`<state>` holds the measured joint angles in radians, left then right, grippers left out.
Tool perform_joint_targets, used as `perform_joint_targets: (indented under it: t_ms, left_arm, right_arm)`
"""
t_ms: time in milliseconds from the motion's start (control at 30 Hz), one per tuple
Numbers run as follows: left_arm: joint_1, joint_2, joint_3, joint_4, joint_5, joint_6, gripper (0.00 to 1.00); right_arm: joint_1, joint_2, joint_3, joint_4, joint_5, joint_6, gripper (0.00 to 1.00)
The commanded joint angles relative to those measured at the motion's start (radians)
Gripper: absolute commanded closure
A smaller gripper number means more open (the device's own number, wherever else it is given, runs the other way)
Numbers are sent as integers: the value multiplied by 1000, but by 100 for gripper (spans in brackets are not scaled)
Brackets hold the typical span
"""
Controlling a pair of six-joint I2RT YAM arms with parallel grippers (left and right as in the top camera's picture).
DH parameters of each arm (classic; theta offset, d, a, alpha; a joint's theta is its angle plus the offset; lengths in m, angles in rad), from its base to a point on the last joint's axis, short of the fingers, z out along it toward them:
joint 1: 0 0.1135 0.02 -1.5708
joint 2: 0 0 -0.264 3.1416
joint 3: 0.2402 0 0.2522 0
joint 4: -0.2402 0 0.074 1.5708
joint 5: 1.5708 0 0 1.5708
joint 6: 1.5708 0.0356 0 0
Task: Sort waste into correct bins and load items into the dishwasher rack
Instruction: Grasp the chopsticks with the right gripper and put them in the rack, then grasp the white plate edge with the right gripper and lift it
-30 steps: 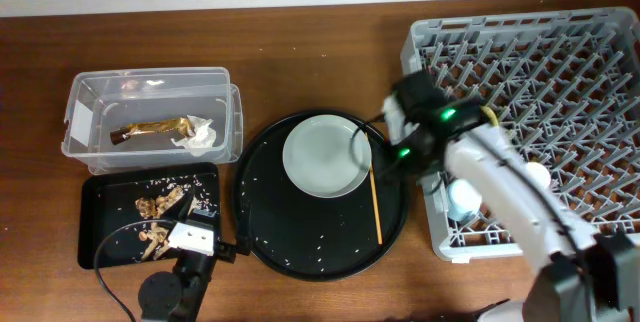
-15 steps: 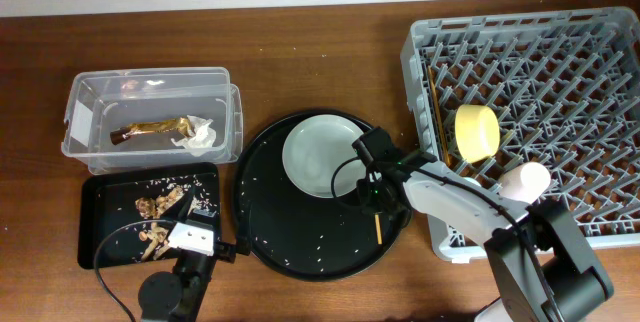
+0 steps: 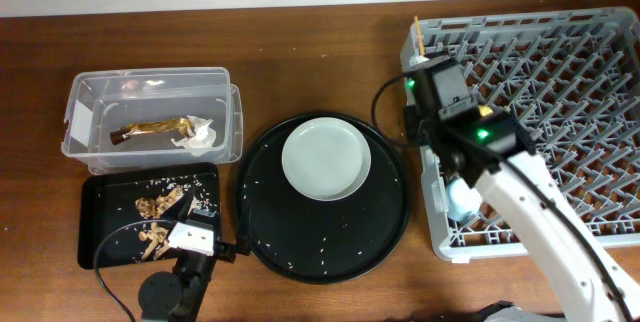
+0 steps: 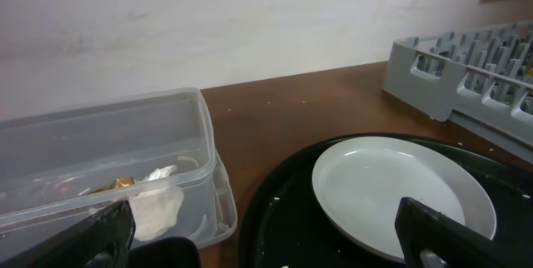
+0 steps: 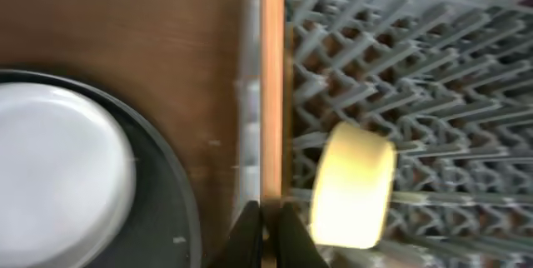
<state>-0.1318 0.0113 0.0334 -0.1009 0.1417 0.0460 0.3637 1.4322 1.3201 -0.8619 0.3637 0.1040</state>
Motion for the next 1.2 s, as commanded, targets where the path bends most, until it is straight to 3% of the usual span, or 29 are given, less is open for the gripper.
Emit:
perform_joint_targets:
  t_ms: [0,100,200,233,300,400,500,567,667,767,867,900,933,1067,1167]
  left_arm:
    - [-6,-5,-11,4,-7,16,1]
    - [-6,-5,-11,4,-7,16,0]
    - [-6,-5,-11,4,-7,16,0]
    - [-6,-5,-11,4,-7,16,0]
    - [-5,-5,-10,4,-7,16,1]
    - [-5,-4,-10,4,-8,16,0]
    - [-5,-4,-10,3,-8,16,0]
    - [-5,-4,-10,3,-8,16,0]
    - [-5,-4,-10,3,-8,16,0]
    - [-5,-4,-10,3,-8,16,1]
    - [-5,-4,-10,3,-8,16,1]
    - [-5,-4,-10,3,-8,16,0]
    - [-5,-4,-10,3,-8,16,0]
    - [-5,-4,-10,3,-8,16,0]
    - [-5,-4,-10,3,-8,16,0]
  right_arm:
    - [-112,116,3,14,31,-40,96]
    - [-170,184,3,34,-86,-44,91]
    - [-163,177,16,31,-87,-44,59]
    - [-156,168,30,3,-89,-44,56]
    - [-121,126,79,-74,-153,-43,54]
    - [-48,84,92,-124,-447,-37,51]
    - [82,132,39,-129,-504,101,51]
    - [159,243,-50,-55,-475,299,48]
    - [167,432,-76,11,-433,483,46]
    - [138,557,-76,53,-443,489,55]
    - [132,579,-76,51,-442,489,77]
    - [132,579,-76,43,-442,489,91]
    - [132,578,-76,26,-439,489,96]
    - [94,507,-68,-39,-407,483,96]
    - [34,356,-39,-74,-404,445,96]
